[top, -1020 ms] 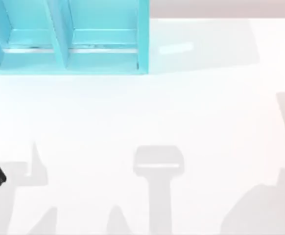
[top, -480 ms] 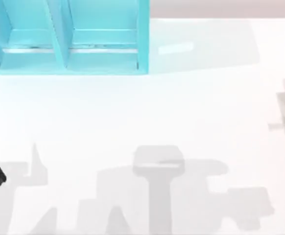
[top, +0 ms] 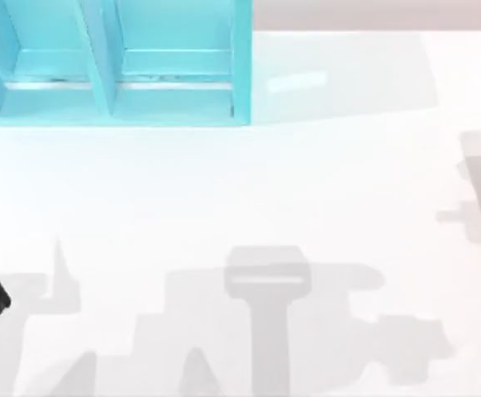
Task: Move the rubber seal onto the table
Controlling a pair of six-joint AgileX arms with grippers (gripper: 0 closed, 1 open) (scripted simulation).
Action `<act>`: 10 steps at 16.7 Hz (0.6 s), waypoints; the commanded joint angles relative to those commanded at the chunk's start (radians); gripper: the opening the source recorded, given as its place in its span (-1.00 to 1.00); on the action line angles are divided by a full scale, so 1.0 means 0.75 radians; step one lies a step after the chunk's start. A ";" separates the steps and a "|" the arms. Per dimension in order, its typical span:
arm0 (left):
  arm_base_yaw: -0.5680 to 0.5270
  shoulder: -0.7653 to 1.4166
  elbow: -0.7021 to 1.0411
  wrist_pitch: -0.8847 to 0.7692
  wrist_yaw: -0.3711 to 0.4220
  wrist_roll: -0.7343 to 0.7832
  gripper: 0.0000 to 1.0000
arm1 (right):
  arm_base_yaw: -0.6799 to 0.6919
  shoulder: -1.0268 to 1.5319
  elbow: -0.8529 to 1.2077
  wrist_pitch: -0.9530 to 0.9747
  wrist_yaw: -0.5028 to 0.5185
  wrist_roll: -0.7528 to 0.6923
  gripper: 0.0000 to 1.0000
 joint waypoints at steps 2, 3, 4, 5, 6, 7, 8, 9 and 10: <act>0.000 0.000 0.000 0.000 0.000 0.000 1.00 | -0.003 -0.001 0.005 0.000 -0.002 0.004 -1.00; 0.000 0.000 0.000 0.000 0.000 0.000 1.00 | 0.013 0.016 0.018 0.005 -0.003 0.021 -1.00; 0.000 0.000 0.000 0.000 0.000 0.000 1.00 | 0.043 0.046 0.039 0.017 -0.004 0.051 -1.00; 0.000 0.000 0.000 0.000 0.000 0.000 1.00 | 0.085 0.090 0.065 0.036 -0.005 0.095 -1.00; 0.000 0.000 0.000 0.000 0.000 0.000 1.00 | 0.139 0.148 0.096 0.060 -0.006 0.153 -1.00; 0.000 0.000 0.000 0.000 0.000 0.000 1.00 | 0.206 0.219 0.128 0.091 -0.005 0.225 -1.00; 0.000 0.000 0.000 0.000 0.000 0.000 1.00 | 0.287 0.299 0.164 0.127 -0.004 0.310 -1.00; 0.000 0.000 0.000 0.000 0.000 0.000 1.00 | 0.377 0.383 0.202 0.168 -0.003 0.404 -1.00; 0.000 0.000 0.000 0.000 0.000 0.000 1.00 | 0.470 0.466 0.241 0.209 -0.002 0.498 -1.00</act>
